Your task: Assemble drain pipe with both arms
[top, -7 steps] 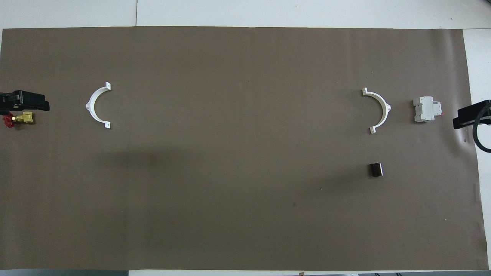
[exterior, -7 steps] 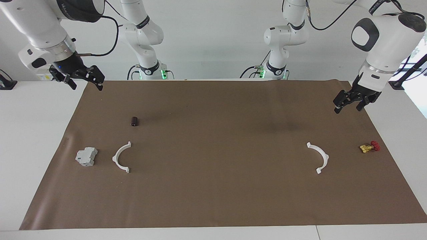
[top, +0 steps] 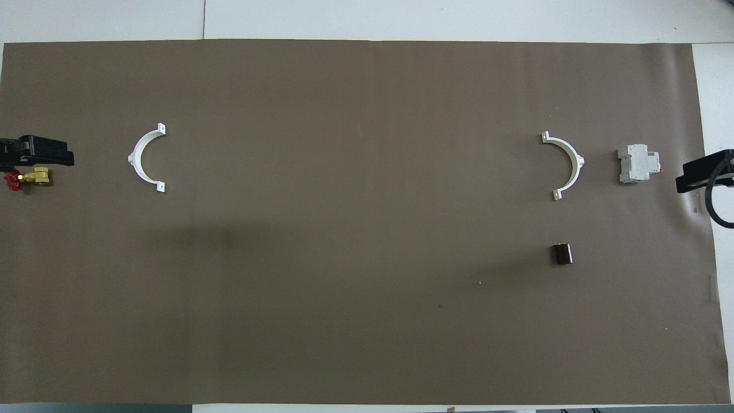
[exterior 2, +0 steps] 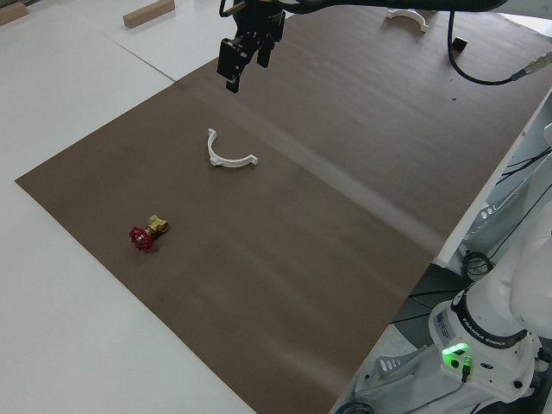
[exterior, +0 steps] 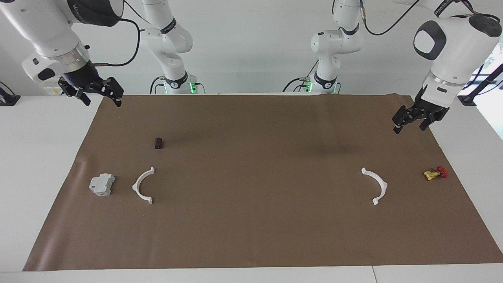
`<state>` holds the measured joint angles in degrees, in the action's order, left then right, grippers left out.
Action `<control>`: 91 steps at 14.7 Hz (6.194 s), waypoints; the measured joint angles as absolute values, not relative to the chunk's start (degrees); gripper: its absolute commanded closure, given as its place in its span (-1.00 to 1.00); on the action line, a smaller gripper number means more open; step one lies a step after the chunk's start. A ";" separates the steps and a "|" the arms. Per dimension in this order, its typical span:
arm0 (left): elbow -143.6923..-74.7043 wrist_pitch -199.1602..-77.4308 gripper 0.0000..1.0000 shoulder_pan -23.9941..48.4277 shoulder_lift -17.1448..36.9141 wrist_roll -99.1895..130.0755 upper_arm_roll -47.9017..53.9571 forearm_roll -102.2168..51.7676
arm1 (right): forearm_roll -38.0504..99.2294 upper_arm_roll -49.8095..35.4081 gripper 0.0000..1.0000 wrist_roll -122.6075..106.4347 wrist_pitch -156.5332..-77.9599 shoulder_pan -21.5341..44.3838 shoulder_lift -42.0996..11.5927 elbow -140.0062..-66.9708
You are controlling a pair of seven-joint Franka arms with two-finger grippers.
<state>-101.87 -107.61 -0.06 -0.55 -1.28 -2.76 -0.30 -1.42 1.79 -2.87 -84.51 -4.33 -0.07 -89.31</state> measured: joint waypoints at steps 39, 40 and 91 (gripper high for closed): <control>-108.54 -140.30 -1.00 0.47 22.92 -1.75 -2.90 -0.30 | 3.15 1.25 -0.33 -17.06 -134.07 -4.89 -23.64 -107.21; -108.57 -140.45 -1.00 0.41 23.21 -1.75 -2.92 -0.30 | 3.15 1.24 -0.30 -17.06 -134.07 -4.88 -23.64 -107.27; -104.55 -133.01 1.00 13.07 17.44 11.55 -2.70 2.29 | -0.93 0.74 -1.00 33.41 -131.34 34.14 -35.20 -89.98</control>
<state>-104.55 -133.01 13.07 17.44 11.55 -2.70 2.29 -0.93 0.74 33.41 -131.34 34.14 -35.20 -89.98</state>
